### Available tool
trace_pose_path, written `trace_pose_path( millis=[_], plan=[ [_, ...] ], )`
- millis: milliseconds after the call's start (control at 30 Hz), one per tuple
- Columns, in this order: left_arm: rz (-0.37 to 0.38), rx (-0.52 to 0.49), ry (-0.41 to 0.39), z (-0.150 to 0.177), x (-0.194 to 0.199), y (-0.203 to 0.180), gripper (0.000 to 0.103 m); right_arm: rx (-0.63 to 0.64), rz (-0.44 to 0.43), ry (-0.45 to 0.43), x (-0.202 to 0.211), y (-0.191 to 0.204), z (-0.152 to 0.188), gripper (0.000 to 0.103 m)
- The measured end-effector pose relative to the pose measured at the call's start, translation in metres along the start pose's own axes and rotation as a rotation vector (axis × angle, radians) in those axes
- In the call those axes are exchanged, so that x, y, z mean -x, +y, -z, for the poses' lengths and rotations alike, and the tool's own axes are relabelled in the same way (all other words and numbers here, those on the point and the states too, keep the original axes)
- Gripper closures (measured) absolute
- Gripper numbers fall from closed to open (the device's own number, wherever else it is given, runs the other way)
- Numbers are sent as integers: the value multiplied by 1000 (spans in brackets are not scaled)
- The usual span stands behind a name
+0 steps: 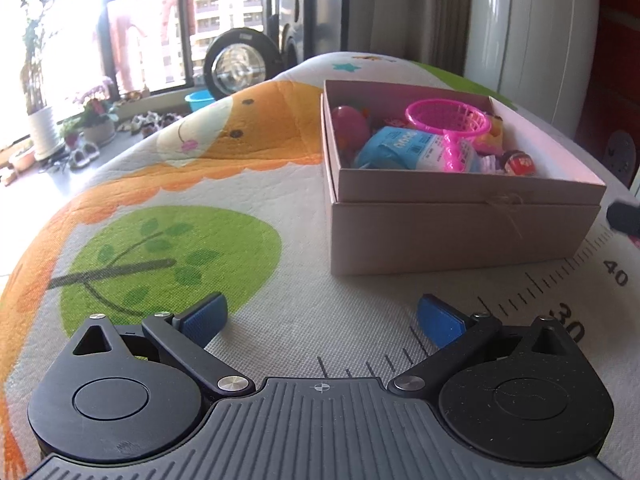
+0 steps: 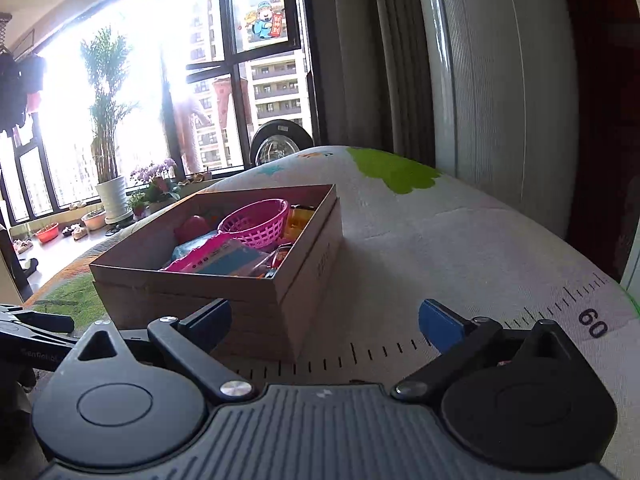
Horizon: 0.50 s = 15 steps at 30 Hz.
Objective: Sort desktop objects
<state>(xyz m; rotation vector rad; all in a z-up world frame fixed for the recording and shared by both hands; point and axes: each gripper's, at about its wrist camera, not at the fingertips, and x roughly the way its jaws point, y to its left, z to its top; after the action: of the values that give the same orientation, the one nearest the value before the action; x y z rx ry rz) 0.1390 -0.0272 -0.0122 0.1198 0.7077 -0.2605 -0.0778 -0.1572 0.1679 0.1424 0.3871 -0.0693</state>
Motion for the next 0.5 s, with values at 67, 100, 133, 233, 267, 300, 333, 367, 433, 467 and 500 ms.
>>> trace_pose_path(
  millis=[67,100,133,233,267,300,333,367,433,467,500],
  plan=[
    [-2,-34,-4,1,0,4,0,-29,-11,18,1,6,4,0],
    [9,-39,-2,2,-1,8,0,-29,-1,15,3,11,7,0],
    [17,-37,-1,2,0,12,0,-39,1,6,7,16,10,0],
    [19,-23,3,3,2,18,0,-9,4,21,11,35,16,0],
    [3,-23,-1,3,3,15,0,15,21,15,12,41,16,0],
    [-24,-35,-11,2,5,8,0,22,34,19,10,42,16,0],
    [-60,-63,-25,4,7,0,0,15,31,51,4,40,13,0],
    [-98,-97,-41,4,9,-9,0,2,26,94,-5,37,11,0],
    [-160,-139,-59,6,13,-22,0,-46,26,227,-31,27,3,0],
    [-175,-137,-58,6,14,-26,0,-55,25,260,-40,24,1,0],
    [-178,-122,-52,5,14,-27,0,-53,38,281,-48,24,-1,0]
  ],
)
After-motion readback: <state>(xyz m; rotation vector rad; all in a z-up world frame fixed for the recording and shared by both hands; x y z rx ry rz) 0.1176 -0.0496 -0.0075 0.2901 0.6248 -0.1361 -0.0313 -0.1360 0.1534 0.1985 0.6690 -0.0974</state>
